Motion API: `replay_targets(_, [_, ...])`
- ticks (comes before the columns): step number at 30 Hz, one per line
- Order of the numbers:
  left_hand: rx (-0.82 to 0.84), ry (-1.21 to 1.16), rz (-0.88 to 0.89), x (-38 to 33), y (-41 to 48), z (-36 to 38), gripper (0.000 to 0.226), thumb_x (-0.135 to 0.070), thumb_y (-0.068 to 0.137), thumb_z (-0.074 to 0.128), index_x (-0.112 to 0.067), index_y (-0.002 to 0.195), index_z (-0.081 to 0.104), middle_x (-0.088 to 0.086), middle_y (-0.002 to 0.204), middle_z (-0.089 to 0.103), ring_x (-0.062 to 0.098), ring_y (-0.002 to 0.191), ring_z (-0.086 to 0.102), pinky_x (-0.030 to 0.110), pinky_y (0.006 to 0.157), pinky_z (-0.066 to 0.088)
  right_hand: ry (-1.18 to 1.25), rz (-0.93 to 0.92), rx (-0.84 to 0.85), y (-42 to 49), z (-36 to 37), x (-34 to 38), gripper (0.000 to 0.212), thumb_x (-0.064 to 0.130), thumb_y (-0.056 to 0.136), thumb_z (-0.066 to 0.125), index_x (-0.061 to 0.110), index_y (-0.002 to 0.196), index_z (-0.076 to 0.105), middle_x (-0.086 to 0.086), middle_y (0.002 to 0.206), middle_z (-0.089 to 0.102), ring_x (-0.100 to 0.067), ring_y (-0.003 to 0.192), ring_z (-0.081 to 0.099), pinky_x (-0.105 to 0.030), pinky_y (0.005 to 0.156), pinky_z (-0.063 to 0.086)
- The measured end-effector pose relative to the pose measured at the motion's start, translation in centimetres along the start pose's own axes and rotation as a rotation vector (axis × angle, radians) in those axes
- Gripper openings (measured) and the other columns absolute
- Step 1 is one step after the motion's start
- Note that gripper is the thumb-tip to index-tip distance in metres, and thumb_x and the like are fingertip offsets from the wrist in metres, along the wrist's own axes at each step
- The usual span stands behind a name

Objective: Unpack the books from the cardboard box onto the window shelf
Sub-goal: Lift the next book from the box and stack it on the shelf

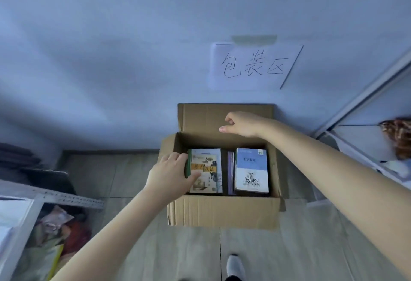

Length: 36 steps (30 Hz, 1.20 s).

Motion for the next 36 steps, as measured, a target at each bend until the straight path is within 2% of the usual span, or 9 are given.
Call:
replay_targets(8, [0.206, -0.029, -0.025, 2.7, 12.7, 15.2, 0.063, -0.059, 0.087, 0.044, -0.020, 0.136, 0.039, 0.000, 0.133, 0.050, 0.020, 0.124, 0.044, 0.037, 0.093, 0.046, 0.189, 0.185, 0.170, 11.6, 13.7, -10.2, 0.060, 0.051, 0.092, 0.048, 0.008, 0.134, 0.043, -0.010, 0.135, 0.051, -0.026, 0.119, 0.050, -0.037, 0.097, 0.042])
replay_targets(14, [0.380, -0.119, -0.204, 10.0, 20.5, 29.5, 0.059, -0.054, 0.088, 0.048, -0.015, 0.132, 0.043, 0.006, 0.130, 0.050, 0.024, 0.121, 0.046, 0.039, 0.094, 0.044, 0.326, 0.349, 0.295, 19.1, 28.7, -15.7, 0.065, 0.053, 0.092, 0.045, 0.008, 0.139, 0.038, -0.013, 0.136, 0.051, -0.027, 0.118, 0.053, -0.037, 0.097, 0.044])
replay_targets(16, [0.429, -0.113, -0.235, 12.0, 22.0, 33.6, 0.054, -0.051, 0.089, 0.047, -0.013, 0.128, 0.045, 0.009, 0.126, 0.051, 0.027, 0.118, 0.047, 0.039, 0.093, 0.045, 0.363, 0.390, 0.301, 21.0, 32.5, -16.7, 0.068, 0.053, 0.092, 0.044, 0.006, 0.140, 0.037, -0.010, 0.134, 0.052, -0.024, 0.116, 0.054, -0.032, 0.090, 0.043])
replay_targets(18, [0.476, -0.091, -0.240, 13.4, 23.0, 37.2, 0.050, -0.047, 0.091, 0.045, -0.011, 0.126, 0.046, 0.010, 0.124, 0.052, 0.027, 0.115, 0.049, 0.039, 0.090, 0.047, 0.386, 0.418, 0.288, 22.6, 35.4, -17.5, 0.067, 0.054, 0.092, 0.044, 0.006, 0.138, 0.040, -0.005, 0.116, 0.059, -0.018, 0.100, 0.057, -0.028, 0.076, 0.043])
replay_targets(23, [0.518, -0.179, -0.291, 15.0, 24.4, 42.6, 0.045, -0.039, 0.094, 0.045, -0.009, 0.127, 0.047, 0.011, 0.126, 0.050, 0.028, 0.112, 0.053, 0.038, 0.089, 0.049, 0.414, 0.466, 0.237, 25.3, 39.8, -18.6, 0.060, 0.050, 0.093, 0.045, 0.005, 0.132, 0.045, -0.014, 0.124, 0.058, -0.027, 0.106, 0.059, -0.039, 0.091, 0.049])
replay_targets(27, [0.462, -0.398, -0.446, 16.0, 25.1, 44.1, 0.042, -0.032, 0.089, 0.057, -0.009, 0.124, 0.052, 0.010, 0.124, 0.050, 0.026, 0.108, 0.057, 0.033, 0.085, 0.050, 0.511, 0.530, 0.117, 26.0, 40.9, -19.2, 0.048, 0.046, 0.092, 0.051, 0.007, 0.119, 0.049, -0.009, 0.107, 0.058, -0.025, 0.096, 0.058, -0.030, 0.070, 0.043])
replay_targets(30, [0.433, -0.685, -0.655, 16.7, 24.8, 45.2, 0.039, -0.024, 0.084, 0.066, -0.009, 0.118, 0.056, 0.011, 0.124, 0.056, 0.027, 0.108, 0.060, 0.039, 0.091, 0.052, 0.619, 0.555, 0.031, 26.4, 41.1, -19.4, 0.038, 0.042, 0.090, 0.056, 0.011, 0.111, 0.051, 0.000, 0.095, 0.056, -0.020, 0.090, 0.057, -0.026, 0.062, 0.039])
replay_targets(33, [0.404, -0.882, -0.813, 17.2, 24.5, 45.9, 0.036, -0.014, 0.082, 0.070, -0.007, 0.114, 0.056, 0.013, 0.121, 0.063, 0.028, 0.106, 0.063, 0.037, 0.084, 0.053, 0.699, 0.560, 0.012, 26.4, 41.4, -19.5, 0.042, 0.040, 0.088, 0.061, 0.010, 0.116, 0.052, -0.004, 0.108, 0.060, -0.021, 0.098, 0.060, -0.032, 0.078, 0.047])
replay_targets(36, [0.420, -0.988, -0.864, 17.2, 24.5, 46.1, 0.035, -0.007, 0.081, 0.070, -0.004, 0.114, 0.058, 0.015, 0.118, 0.066, 0.028, 0.102, 0.064, 0.033, 0.078, 0.051, 0.826, 0.597, 0.010, 26.0, 41.6, -19.8, 0.047, 0.036, 0.086, 0.065, 0.009, 0.121, 0.049, 0.000, 0.106, 0.059, -0.018, 0.098, 0.058, -0.035, 0.088, 0.047])
Point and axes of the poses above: each hand's wrist, its own y-axis towards the middle knuckle, its own z-axis out of the palm, x = y × z, the point moved 9 cm from there along y, towards the middle knuckle
